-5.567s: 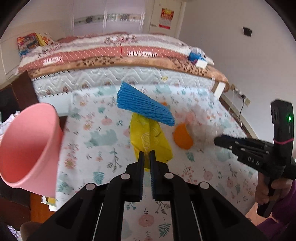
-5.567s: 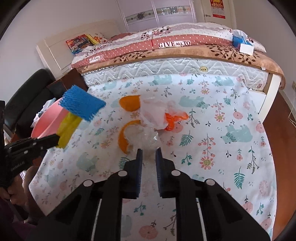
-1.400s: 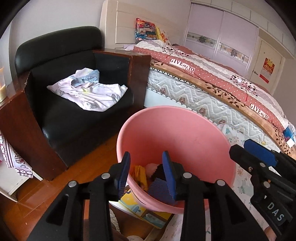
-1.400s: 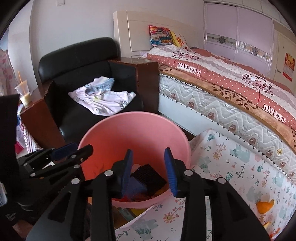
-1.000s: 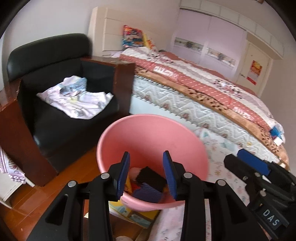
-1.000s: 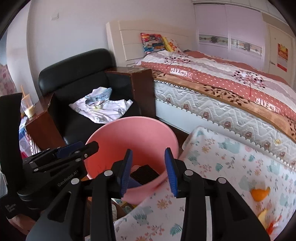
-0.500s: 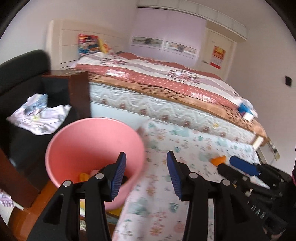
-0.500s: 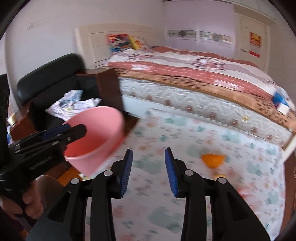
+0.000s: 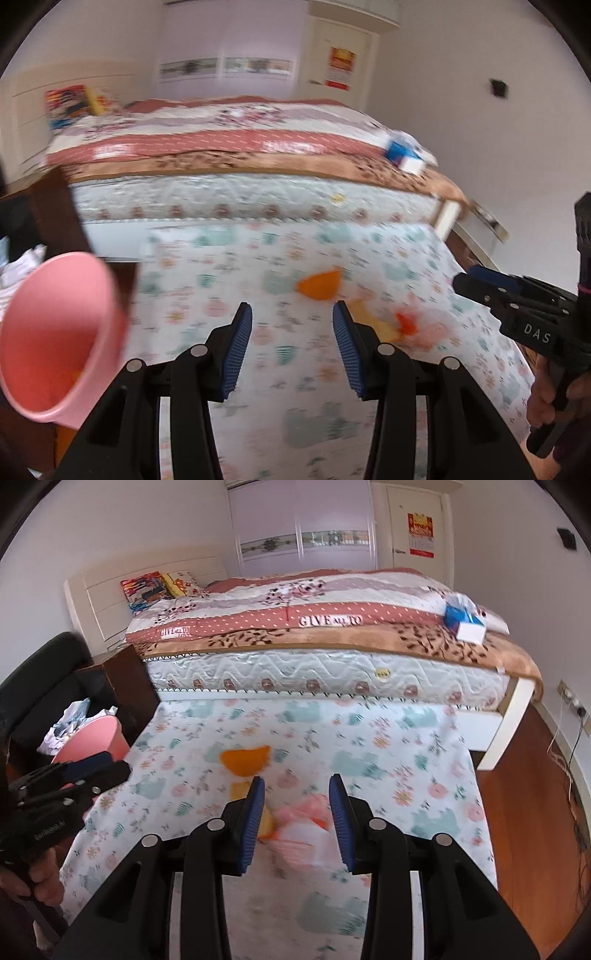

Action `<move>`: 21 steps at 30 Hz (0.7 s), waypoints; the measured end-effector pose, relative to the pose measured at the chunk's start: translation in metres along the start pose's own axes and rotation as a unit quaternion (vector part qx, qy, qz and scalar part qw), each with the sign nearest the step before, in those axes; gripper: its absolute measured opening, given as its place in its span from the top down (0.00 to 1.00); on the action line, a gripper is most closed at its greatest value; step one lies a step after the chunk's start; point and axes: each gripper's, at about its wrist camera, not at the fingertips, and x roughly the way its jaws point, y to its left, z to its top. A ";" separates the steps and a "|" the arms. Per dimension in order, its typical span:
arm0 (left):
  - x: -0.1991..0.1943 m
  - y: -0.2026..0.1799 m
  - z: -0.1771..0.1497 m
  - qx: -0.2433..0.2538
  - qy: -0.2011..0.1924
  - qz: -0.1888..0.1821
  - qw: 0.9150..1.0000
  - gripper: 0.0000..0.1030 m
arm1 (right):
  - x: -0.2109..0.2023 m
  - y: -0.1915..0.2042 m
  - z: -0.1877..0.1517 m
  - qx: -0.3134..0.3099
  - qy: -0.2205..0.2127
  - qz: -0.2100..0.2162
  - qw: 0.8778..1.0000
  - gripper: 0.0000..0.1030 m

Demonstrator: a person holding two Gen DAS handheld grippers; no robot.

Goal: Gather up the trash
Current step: 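Move both tools back over the orange peels and plastic bag, then grasp the orange peel with the left gripper while the right gripper grasps the white plastic bag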

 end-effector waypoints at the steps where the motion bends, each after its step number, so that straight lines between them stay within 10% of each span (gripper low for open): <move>1: 0.006 -0.007 0.001 0.007 0.006 -0.009 1.000 0.57 | 0.001 -0.008 -0.004 0.007 0.005 0.005 1.000 0.64; 12: 0.076 -0.043 0.002 0.039 0.076 -0.046 0.995 0.57 | 0.014 -0.039 -0.028 0.047 0.050 0.048 0.996 0.49; 21: 0.109 -0.039 -0.001 0.022 0.122 -0.053 0.991 0.75 | 0.033 -0.027 -0.030 0.032 0.077 0.074 0.994 0.49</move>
